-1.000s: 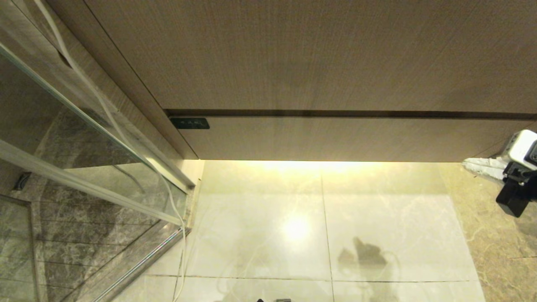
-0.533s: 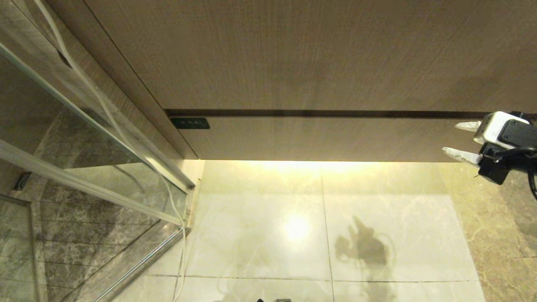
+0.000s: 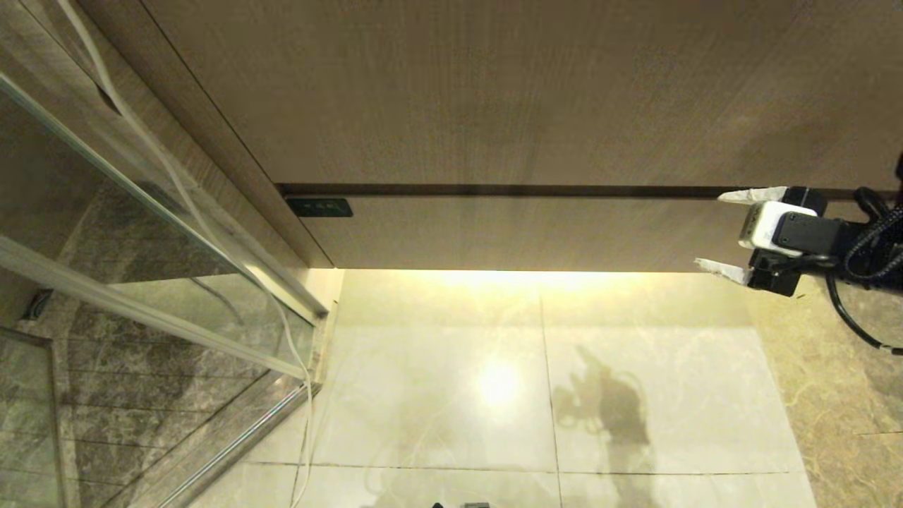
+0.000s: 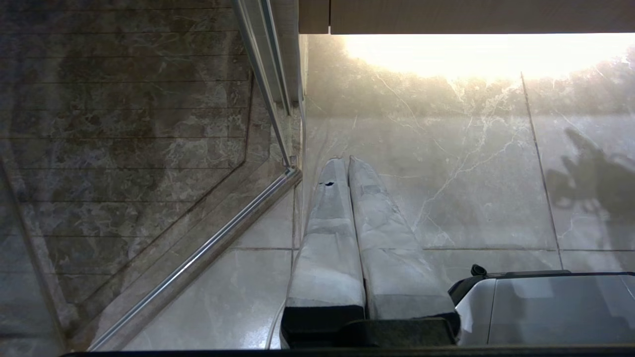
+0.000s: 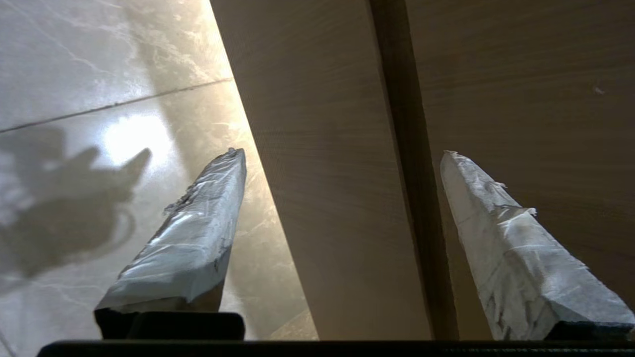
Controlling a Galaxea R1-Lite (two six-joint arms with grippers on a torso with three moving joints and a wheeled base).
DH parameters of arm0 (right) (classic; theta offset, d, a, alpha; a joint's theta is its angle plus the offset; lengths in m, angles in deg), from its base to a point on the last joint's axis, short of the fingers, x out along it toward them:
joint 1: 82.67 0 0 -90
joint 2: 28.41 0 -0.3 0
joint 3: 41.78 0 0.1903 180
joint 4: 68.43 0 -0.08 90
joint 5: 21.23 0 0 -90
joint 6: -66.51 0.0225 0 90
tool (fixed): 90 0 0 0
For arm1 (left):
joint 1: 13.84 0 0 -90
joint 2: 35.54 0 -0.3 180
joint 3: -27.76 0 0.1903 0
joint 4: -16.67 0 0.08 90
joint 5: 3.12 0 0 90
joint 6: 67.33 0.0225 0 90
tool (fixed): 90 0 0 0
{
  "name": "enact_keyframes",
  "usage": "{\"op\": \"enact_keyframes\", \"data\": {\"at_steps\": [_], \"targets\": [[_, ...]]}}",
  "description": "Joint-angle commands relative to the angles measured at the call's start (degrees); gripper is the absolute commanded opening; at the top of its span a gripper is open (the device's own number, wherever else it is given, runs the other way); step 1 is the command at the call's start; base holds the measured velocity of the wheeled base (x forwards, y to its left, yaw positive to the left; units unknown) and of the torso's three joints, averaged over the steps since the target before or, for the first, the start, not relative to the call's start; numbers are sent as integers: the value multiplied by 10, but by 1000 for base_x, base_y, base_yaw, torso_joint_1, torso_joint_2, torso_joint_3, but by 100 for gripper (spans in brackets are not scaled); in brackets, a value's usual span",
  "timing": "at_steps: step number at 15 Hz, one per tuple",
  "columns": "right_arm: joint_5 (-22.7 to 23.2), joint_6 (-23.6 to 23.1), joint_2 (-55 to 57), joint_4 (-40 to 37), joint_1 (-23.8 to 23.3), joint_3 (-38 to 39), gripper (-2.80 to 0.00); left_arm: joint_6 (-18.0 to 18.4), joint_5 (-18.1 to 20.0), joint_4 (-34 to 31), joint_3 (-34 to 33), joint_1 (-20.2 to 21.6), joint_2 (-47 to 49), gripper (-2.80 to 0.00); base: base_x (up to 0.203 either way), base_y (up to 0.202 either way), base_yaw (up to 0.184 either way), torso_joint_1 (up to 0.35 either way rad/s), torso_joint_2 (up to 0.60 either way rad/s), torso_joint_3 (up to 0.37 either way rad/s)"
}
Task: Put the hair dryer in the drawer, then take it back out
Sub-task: Pull open the drawer
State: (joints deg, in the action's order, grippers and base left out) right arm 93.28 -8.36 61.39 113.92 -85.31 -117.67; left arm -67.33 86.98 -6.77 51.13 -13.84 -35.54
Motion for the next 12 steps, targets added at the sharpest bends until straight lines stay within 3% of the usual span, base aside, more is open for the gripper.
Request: {"op": "enact_keyframes", "data": {"at_steps": [1, 5, 12], "targets": [[2, -21, 32, 16, 0, -15, 0, 0, 0, 0, 0, 0, 0, -280, 0, 0, 0, 0, 0, 0], [2, -72, 71, 16, 1, -39, 0, 0, 0, 0, 0, 0, 0, -280, 0, 0, 0, 0, 0, 0], [0, -43, 129, -39, 36, -99, 0, 0, 0, 0, 0, 0, 0, -280, 0, 0, 0, 0, 0, 0]]}}
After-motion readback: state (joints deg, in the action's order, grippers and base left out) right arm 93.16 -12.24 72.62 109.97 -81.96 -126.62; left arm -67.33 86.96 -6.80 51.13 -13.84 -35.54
